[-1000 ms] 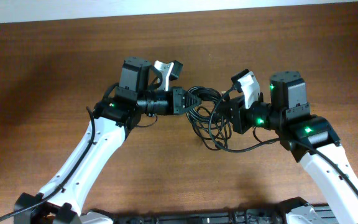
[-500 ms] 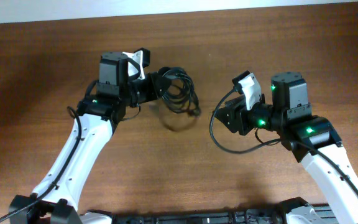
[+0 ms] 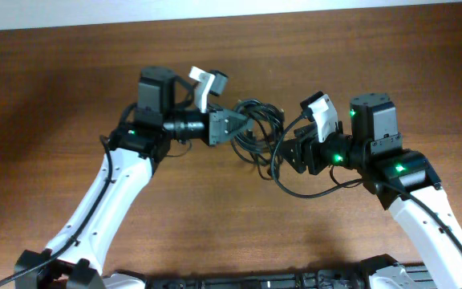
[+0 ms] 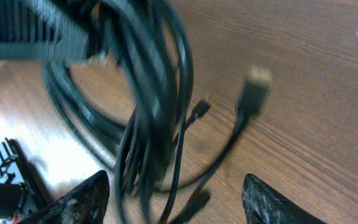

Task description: Untangle cables

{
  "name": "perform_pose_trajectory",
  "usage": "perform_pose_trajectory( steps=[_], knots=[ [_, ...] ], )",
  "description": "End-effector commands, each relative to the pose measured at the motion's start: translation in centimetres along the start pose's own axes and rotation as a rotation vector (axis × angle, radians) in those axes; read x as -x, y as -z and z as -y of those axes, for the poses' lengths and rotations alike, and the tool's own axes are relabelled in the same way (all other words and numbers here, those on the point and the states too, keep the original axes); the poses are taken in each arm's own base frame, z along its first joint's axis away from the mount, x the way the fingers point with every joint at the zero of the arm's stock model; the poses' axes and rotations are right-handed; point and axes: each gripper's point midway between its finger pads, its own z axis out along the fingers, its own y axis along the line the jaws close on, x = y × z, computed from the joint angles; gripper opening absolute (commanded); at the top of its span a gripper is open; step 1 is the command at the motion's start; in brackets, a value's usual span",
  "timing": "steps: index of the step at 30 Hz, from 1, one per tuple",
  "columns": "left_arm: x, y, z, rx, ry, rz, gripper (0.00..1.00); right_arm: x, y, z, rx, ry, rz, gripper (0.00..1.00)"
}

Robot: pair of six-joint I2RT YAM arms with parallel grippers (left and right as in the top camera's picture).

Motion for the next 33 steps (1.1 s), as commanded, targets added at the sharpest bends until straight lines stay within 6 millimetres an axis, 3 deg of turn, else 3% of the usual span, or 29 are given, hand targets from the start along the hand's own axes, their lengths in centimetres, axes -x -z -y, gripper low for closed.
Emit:
perform_pose_trajectory(
  steps=[1, 3, 4, 7, 8, 11, 16, 20, 23, 24, 26, 33],
  knots=[
    [-0.4, -0.7, 2.9, -0.102, -0.103, -0.031, 0.00, 0.6, 0.4, -0.2, -0.005, 0.018, 0.020, 0.60],
    [-0.5, -1.1, 3.0, -0.097, -0.117, -0.036, 0.00, 0.5, 0.4, -0.2, -0.005, 0.018, 0.020, 0.48],
    [-0.5, -1.1, 2.8, -0.084, -0.117, -0.033, 0.00, 0.5, 0.4, -0.2, -0.005, 0.018, 0.020, 0.35],
    [-0.1, -1.2, 1.8, -0.024, -0.117, -0.015, 0.00, 0.6, 0.4, -0.2, -0.005, 0.018, 0.020, 0.08],
    [0.0, -1.2, 1.5, -0.002, -0.116, -0.008, 0.00, 0.5, 0.4, -0.2, -0.005, 0.018, 0.020, 0.04],
    [0.6, -1.1, 0.0, 0.086, -0.096, 0.020, 0.00, 0.4, 0.4, -0.2, -0.005, 0.014, 0.014, 0.04],
    [2.1, -0.2, -4.0, 0.318, 0.086, 0.127, 0.00, 0.4, 0.4, -0.2, -0.005, 0.013, 0.014, 0.04],
    [2.3, 0.0, -4.3, 0.334, 0.124, 0.143, 0.00, 0.6, 0.4, -0.1, -0.011, 0.016, 0.021, 0.05],
    [2.0, -0.3, -3.7, 0.296, 0.120, 0.124, 0.00, 0.6, 0.4, 0.0, -0.014, 0.012, 0.021, 0.61],
    [1.9, -0.4, -3.5, 0.284, 0.110, 0.117, 0.00, 0.6, 0.4, 0.0, -0.014, 0.012, 0.021, 0.68],
    [1.7, -0.6, -2.9, 0.249, 0.051, 0.093, 0.00, 0.5, 0.5, 0.8, -0.062, -0.023, 0.021, 0.75],
    [0.1, -1.2, 1.5, -0.006, -0.151, -0.007, 0.00, 0.4, 0.5, 1.1, -0.082, -0.043, 0.016, 0.76]
  ],
)
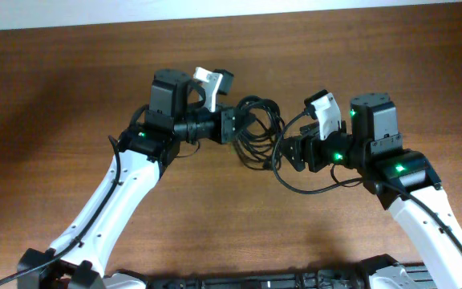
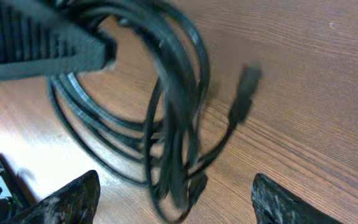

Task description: Untangle cables

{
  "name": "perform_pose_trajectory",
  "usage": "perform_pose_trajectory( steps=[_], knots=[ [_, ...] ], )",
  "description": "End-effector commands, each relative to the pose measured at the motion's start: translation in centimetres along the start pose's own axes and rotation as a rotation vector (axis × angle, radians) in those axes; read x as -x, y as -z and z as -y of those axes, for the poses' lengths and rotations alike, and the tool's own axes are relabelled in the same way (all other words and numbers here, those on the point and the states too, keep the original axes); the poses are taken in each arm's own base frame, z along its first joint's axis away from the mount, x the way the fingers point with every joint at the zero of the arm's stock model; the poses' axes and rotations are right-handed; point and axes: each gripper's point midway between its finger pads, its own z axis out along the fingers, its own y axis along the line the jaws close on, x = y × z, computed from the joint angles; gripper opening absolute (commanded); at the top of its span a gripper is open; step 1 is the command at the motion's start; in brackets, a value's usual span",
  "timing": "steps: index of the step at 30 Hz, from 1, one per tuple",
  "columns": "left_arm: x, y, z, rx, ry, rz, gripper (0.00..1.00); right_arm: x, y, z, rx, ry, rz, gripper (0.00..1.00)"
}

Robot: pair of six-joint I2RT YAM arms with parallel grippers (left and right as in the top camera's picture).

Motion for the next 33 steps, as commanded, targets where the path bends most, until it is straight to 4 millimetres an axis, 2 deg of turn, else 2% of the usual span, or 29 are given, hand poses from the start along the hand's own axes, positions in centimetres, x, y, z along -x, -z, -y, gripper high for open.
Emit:
perform_pose_trajectory(
  steps=[1, 3, 5, 6, 7, 8, 9, 12, 15, 16, 24, 26, 27, 29, 30, 31, 33],
  knots=[
    [-0.6, 0.8, 4.2, -0.224, -0.187, -0.040, 0.00, 0.4, 0.5, 0.0, -0.017, 0.001, 0.016, 0.76],
    [-0.9, 0.9, 4.8, -0.262, -0.202, -0.049, 0.00, 0.4, 0.5, 0.0, -0.017, 0.001, 0.016, 0.73],
    [-1.0, 0.9, 4.8, -0.261, -0.204, -0.052, 0.00, 0.4, 0.5, 0.0, -0.017, 0.002, 0.017, 0.53],
    [-1.1, 0.9, 4.7, -0.260, -0.217, -0.054, 0.00, 0.5, 0.5, 0.0, -0.017, 0.003, 0.020, 0.38],
    [-1.1, 0.9, 4.7, -0.258, -0.221, -0.055, 0.00, 0.5, 0.5, 0.0, -0.017, 0.003, 0.020, 0.28],
    [-1.1, 0.9, 4.6, -0.251, -0.220, -0.054, 0.00, 0.5, 0.5, 0.0, -0.017, 0.003, 0.020, 0.08],
    [-1.0, 0.8, 4.3, -0.232, -0.218, -0.051, 0.00, 0.5, 0.5, 0.0, -0.016, 0.002, 0.019, 0.04],
    [-0.6, 0.4, 1.6, -0.074, -0.141, -0.033, 0.00, 0.5, 0.5, 0.0, -0.017, 0.002, 0.018, 0.04],
    [-0.2, 0.6, -2.6, 0.170, 0.121, 0.015, 0.00, 0.4, 0.5, 0.0, -0.016, 0.001, 0.017, 0.04],
    [0.0, 0.8, -3.5, 0.218, 0.188, 0.035, 0.00, 0.4, 0.5, 0.0, -0.017, 0.000, 0.015, 0.04],
    [0.5, 1.5, -4.9, 0.271, 0.396, 0.097, 0.00, 0.3, 0.5, 0.4, -0.036, -0.007, 0.013, 0.04],
    [0.7, 1.7, -5.1, 0.268, 0.430, 0.107, 0.00, 0.4, 0.5, 1.2, -0.081, -0.049, 0.017, 0.04],
    [0.7, 1.8, -5.1, 0.263, 0.428, 0.104, 0.00, 0.4, 0.5, 1.5, -0.100, -0.066, 0.018, 0.05],
    [0.6, 1.6, -4.5, 0.235, 0.352, 0.082, 0.00, 0.3, 0.5, 1.5, -0.100, -0.067, 0.017, 0.48],
    [0.6, 1.5, -4.0, 0.209, 0.287, 0.065, 0.00, 0.3, 0.5, 1.5, -0.099, -0.067, 0.015, 0.63],
    [0.5, 1.3, -3.3, 0.171, 0.218, 0.046, 0.00, 0.3, 0.5, 1.5, -0.099, -0.068, 0.014, 0.72],
    [0.4, 1.2, -2.2, 0.107, 0.108, 0.021, 0.00, 0.3, 0.5, 1.5, -0.100, -0.067, 0.016, 0.77]
  ],
)
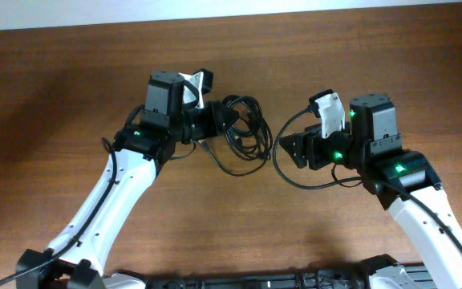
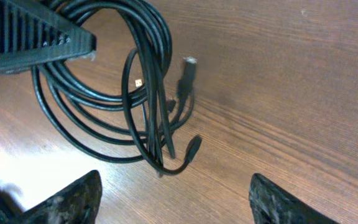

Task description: Untangle cables

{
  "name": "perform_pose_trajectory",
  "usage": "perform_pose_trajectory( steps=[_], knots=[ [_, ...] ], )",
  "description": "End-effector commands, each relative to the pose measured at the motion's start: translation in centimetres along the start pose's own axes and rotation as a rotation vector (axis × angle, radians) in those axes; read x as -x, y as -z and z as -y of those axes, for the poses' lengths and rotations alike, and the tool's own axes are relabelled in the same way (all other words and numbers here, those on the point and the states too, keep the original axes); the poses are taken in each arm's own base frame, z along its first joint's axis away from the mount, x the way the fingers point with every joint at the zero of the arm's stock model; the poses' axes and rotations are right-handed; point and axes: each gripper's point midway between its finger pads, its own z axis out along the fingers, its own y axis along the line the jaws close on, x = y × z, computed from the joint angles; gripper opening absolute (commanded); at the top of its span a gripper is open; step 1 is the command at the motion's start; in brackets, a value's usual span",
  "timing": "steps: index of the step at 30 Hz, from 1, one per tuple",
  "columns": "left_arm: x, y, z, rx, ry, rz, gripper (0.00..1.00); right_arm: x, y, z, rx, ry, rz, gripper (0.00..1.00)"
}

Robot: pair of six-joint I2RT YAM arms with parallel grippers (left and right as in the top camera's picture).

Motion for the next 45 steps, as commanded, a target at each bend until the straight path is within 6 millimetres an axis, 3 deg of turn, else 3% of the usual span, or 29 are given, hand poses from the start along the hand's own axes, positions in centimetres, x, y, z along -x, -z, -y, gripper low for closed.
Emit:
perform_pose_trajectory(
  steps=[1, 6, 9, 18, 29, 34, 37, 41, 45],
  knots=[
    [-0.4, 0.7, 3.4, -0.172, -0.287, -0.029, 0.00, 0.6, 0.5, 0.1, -0.016, 0.001, 0.023, 0.78],
    [-3.0, 3.2, 9.3, -0.573, -0.713, -0.054, 0.00, 0.3, 0.5, -0.2, -0.002, -0.001, 0.013, 0.78],
    [-3.6, 3.9, 10.0, -0.648, -0.790, -0.050, 0.00, 0.4, 0.5, -0.4, 0.010, 0.000, 0.014, 0.79],
    [-3.4, 3.7, 9.9, -0.631, -0.805, -0.037, 0.00, 0.9, 2.2, -1.8, 0.048, 0.034, 0.063, 0.78],
    [-3.4, 3.7, 10.0, -0.631, -0.803, -0.039, 0.00, 1.2, 2.4, -1.9, 0.045, 0.041, 0.078, 0.78],
    [-1.0, 1.9, 7.5, -0.405, -0.656, 0.001, 0.00, 1.0, 2.4, -1.0, -0.003, 0.012, 0.074, 0.78],
    [0.8, 1.2, 5.6, -0.257, -0.529, 0.048, 0.00, 1.2, 2.4, 0.5, -0.090, -0.075, 0.088, 0.79],
    [1.9, 1.7, 5.6, -0.202, -0.472, 0.096, 0.00, 1.1, 2.4, 0.6, -0.091, -0.077, 0.081, 0.87],
    [2.6, 3.3, 7.5, -0.229, -0.498, 0.155, 0.00, 1.1, 2.5, 1.0, -0.118, -0.079, 0.084, 0.89]
  ],
)
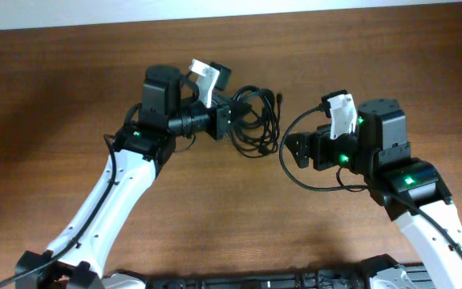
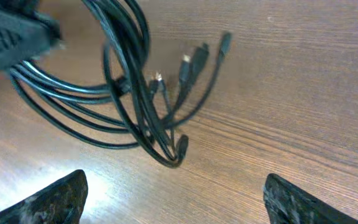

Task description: Untangle cables

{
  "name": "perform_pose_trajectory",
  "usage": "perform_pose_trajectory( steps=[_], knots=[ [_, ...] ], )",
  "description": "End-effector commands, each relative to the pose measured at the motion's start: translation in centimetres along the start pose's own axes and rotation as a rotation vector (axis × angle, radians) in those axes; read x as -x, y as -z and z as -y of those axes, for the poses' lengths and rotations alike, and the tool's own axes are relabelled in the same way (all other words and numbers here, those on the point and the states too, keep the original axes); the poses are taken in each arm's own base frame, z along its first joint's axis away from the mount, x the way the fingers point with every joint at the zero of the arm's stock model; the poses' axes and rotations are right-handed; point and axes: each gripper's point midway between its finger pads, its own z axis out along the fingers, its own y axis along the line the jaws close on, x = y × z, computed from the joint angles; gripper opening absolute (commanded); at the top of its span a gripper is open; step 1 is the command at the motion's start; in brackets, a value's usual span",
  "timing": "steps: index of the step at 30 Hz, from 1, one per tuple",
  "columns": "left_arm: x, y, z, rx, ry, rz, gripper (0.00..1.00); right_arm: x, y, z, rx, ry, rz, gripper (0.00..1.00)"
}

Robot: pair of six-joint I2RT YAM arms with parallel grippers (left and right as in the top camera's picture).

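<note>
A bundle of thin black cables (image 1: 257,120) hangs coiled from my left gripper (image 1: 229,117), which is shut on the coil's left side, just above the wooden table (image 1: 215,217). In the right wrist view the coil (image 2: 114,87) fills the upper left, with several plug ends (image 2: 191,59) fanning out to the right, and the left gripper's dark finger (image 2: 11,37) shows at the top left corner. My right gripper (image 1: 293,149) stands wide open to the right of the bundle, apart from it. Nothing lies between its fingers (image 2: 55,199); only table shows around the right gripper (image 2: 176,186).
A black cable loop (image 1: 295,172) curves out from the right arm's wrist, below its gripper. The table's far edge (image 1: 231,11) runs along the top. Both white arms reach in from the near corners.
My left gripper and the bundle now stand a little further right, and the plug ends are fanned out. The right arm has drawn back slightly right, and its fingers stand wider.
My left gripper held the bundle at the table's middle, with the open right gripper right up against it. The same held a second later. Then the bundle stood further left, apart from the right gripper. Now it hangs slightly right again, the right gripper still empty.
</note>
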Motion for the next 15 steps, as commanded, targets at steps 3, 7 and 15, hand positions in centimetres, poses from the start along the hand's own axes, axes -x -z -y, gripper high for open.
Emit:
perform_pose_trajectory(
  steps=[3, 7, 15],
  knots=[
    [3.4, 2.9, 4.0, -0.017, -0.070, 0.113, 0.00, 0.5, 0.4, 0.5, -0.035, -0.007, 0.023, 0.89],
    [4.0, 4.0, 5.2, -0.024, -0.096, 0.142, 0.00, 0.7, 0.4, 0.5, -0.034, -0.012, 0.028, 0.89],
    [3.7, 4.3, 7.7, -0.106, -0.106, 0.130, 0.00, 0.7, 0.4, 0.4, -0.033, -0.011, 0.030, 0.89]
  ],
)
